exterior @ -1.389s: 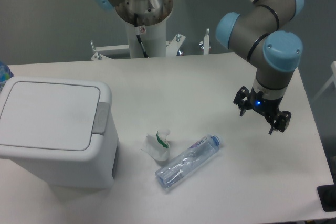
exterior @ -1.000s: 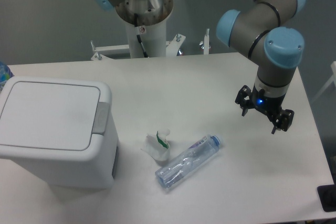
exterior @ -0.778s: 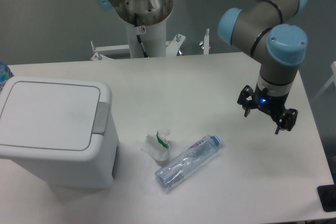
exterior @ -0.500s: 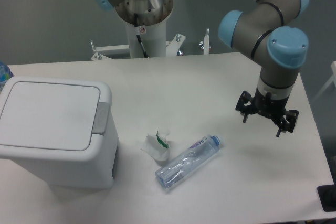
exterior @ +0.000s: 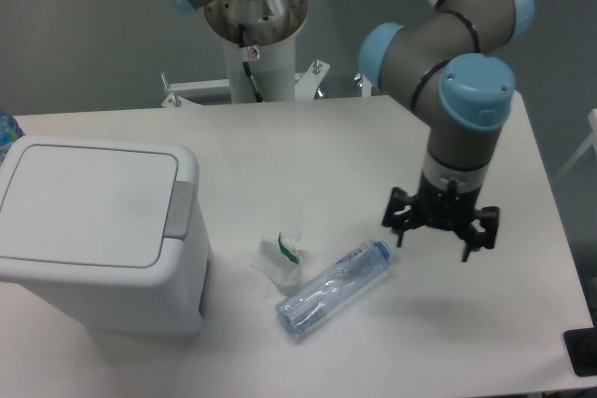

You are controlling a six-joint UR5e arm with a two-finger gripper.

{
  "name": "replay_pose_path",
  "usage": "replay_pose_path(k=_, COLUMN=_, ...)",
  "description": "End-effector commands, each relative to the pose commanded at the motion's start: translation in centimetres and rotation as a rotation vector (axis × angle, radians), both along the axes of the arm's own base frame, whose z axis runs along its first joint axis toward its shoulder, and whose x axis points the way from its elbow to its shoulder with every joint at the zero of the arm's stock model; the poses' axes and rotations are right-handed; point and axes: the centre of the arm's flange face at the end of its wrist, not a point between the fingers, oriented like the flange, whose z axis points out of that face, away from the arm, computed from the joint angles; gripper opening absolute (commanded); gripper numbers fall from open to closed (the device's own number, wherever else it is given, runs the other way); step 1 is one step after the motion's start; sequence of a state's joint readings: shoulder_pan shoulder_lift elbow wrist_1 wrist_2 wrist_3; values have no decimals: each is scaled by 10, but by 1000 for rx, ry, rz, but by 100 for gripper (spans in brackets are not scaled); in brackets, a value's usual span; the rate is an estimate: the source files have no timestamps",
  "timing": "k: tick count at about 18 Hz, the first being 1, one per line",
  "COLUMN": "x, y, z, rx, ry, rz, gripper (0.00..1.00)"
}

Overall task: Open the trash can
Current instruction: 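Move the open gripper over to the trash can lid edge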

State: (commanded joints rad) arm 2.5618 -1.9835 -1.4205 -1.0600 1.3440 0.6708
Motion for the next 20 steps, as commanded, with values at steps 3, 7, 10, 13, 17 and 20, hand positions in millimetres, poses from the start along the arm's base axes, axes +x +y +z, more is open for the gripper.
replay_pose_path(k=3, x=15, y=8, z=20, rx=97, ry=-71, rz=77, gripper=100)
replay_pose_path(k=7, x=54, y=33, z=57, rx=168, ry=-107, rz=124, gripper=100)
replay_pose_path(k=10, x=74, y=38, z=79, rx=216, ry=-125, rz=123, gripper=100)
replay_pose_path(k=13, x=100, y=46, z=95, rx=234, ry=-137, rz=128, gripper=100)
replay_pose_path(k=17, x=138, y=55, z=108, rx=224, ry=-164, rz=90, gripper=100)
replay_pose_path(k=20, x=164, y=55, z=130, rx=259, ry=-186, rz=83, gripper=100)
